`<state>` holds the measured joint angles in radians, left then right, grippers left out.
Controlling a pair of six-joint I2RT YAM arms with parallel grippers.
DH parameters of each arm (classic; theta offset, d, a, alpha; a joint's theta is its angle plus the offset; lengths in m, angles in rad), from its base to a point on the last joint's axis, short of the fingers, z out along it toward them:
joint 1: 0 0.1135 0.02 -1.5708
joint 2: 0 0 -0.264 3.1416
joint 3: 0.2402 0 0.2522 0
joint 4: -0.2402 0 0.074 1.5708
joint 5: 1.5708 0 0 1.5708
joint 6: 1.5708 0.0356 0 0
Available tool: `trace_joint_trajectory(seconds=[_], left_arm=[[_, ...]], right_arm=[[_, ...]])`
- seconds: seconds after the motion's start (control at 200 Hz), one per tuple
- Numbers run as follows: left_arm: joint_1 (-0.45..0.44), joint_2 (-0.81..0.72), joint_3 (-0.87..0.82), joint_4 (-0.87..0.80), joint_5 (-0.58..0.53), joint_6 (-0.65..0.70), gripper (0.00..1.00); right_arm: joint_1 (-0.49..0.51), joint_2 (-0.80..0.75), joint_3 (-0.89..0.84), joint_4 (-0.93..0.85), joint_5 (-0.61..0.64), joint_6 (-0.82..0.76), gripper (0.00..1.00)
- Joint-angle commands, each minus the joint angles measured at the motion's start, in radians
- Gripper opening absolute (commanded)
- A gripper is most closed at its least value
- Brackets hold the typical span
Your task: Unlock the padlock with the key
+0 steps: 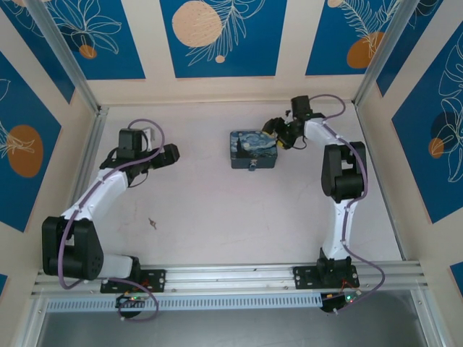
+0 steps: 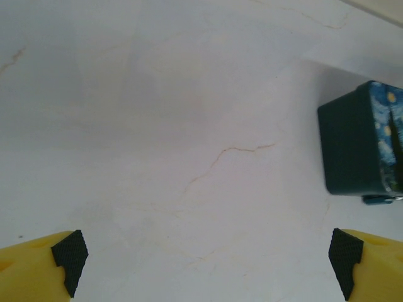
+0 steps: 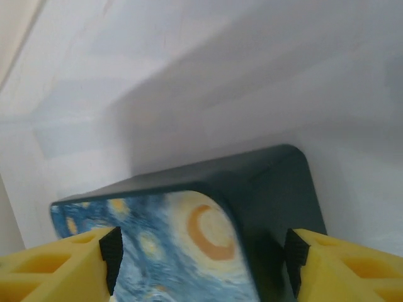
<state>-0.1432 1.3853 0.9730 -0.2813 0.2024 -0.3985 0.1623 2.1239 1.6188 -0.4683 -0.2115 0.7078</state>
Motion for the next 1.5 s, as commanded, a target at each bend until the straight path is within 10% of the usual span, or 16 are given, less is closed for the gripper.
trace_joint_trajectory(seconds=[0.0,0.565,1.005,1.495], left_arm=[[-0.043,0.035,0.047,-0.009,0.022,-0.031,1.0],[-0.148,0.143,-0.001,0.151,0.0,-0.12,1.0],[-0.227,0.384,0.216,0.161,0.033,-0.137,1.0],[-0.321,0.311,0.111,0.259,0.049,-0.19,1.0]], right_arm=[[0.077,-0.066,-0.068,0.018,-0.032,-0.002,0.65],[0.273,-0.394,-0.522,0.306,0.09,0.17,0.77],[0.267,-0.323,-0.481,0.323,0.119,0.25,0.69],[0.291,-0.347,-0.502,0.345,0.055,0.236,0.46]])
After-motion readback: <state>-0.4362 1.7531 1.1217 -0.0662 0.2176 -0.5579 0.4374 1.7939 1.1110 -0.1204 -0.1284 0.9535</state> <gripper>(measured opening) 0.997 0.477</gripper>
